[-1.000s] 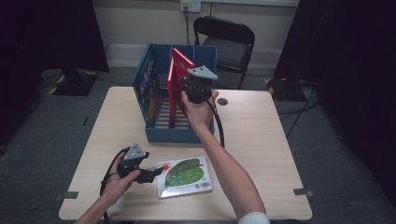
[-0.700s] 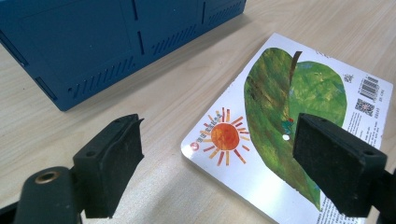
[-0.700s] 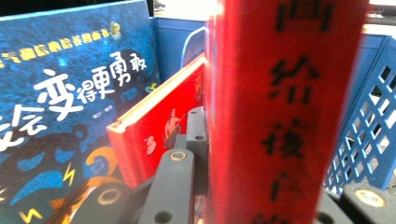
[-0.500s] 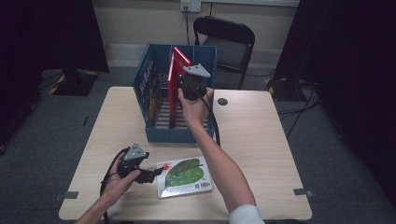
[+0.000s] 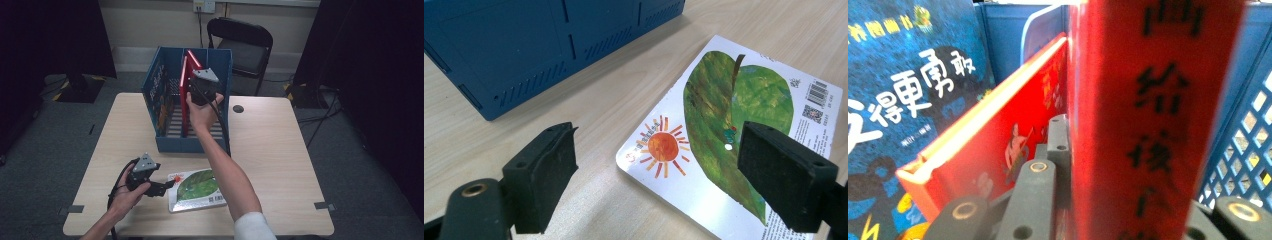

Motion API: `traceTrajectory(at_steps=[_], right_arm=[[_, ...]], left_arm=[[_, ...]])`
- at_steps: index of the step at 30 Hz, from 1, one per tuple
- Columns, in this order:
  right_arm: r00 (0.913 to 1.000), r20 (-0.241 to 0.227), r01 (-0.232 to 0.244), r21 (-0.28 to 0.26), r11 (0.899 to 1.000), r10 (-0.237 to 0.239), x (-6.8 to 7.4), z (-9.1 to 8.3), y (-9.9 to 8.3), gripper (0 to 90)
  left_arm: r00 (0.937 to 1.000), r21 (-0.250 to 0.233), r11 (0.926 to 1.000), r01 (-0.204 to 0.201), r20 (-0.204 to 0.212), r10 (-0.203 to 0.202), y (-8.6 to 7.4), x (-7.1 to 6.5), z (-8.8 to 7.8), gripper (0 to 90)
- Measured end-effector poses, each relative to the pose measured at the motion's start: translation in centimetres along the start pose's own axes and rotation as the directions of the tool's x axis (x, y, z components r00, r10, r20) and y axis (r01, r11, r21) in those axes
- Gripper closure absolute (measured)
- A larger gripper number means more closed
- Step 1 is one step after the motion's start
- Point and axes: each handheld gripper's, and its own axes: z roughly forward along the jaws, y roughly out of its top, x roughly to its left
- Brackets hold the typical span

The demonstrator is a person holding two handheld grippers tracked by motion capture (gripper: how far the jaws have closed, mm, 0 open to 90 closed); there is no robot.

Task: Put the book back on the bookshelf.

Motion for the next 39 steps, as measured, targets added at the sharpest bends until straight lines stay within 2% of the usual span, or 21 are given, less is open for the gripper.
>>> traceTrajectory(at_steps=[12,17,19,21,23,25,28,34,39], right_arm=[[1.0000,-0.007,-0.006,0.018,1.000,0.006,-0.1,0.8,-3.6,80.4],[0.9998,-0.017,0.009,0.004,1.000,-0.009,-0.2,0.5,-4.1,80.1],[0.9995,-0.030,0.007,0.005,1.000,-0.006,-0.4,0.1,-4.4,80.0],[0.9985,-0.050,0.024,0.009,1.000,-0.023,-0.5,-0.8,-5.1,79.2],[0.9978,-0.063,0.022,0.013,1.000,-0.021,-0.5,-1.1,-5.3,78.8],[0.9952,-0.090,0.041,0.020,0.999,-0.039,-0.4,-2.0,-5.9,77.1],[0.9938,-0.102,0.046,0.018,0.999,-0.044,-0.4,-2.7,-6.3,76.3],[0.9917,-0.119,0.051,0.018,0.999,-0.048,-0.3,-3.5,-6.7,72.9],[0.9913,-0.129,0.033,0.022,0.999,-0.030,-0.5,-3.5,-6.5,70.6]], left_arm=[[1.0000,-0.002,1.0000,-0.002,-0.002,0.002,0.0,0.0,0.0,15.6],[1.0000,-0.002,1.0000,-0.003,-0.005,0.003,0.0,0.0,0.0,15.7],[1.0000,-0.003,1.0000,-0.001,-0.001,0.001,0.0,-0.1,0.0,15.7],[0.9999,0.004,0.9999,-0.014,-0.006,0.014,0.0,0.0,0.1,15.7],[1.0000,0.004,1.0000,-0.006,-0.003,0.006,0.0,-0.1,0.1,15.7],[1.0000,0.006,1.0000,-0.004,0.000,0.004,0.0,-0.2,0.1,15.7],[0.9999,0.010,0.9998,-0.015,-0.006,0.015,0.1,-0.2,0.3,15.6],[0.9999,0.009,0.9998,-0.015,-0.003,0.015,0.0,-0.3,0.3,15.6],[1.0000,0.010,0.9999,-0.007,0.000,0.007,0.0,-0.3,0.3,15.7]])
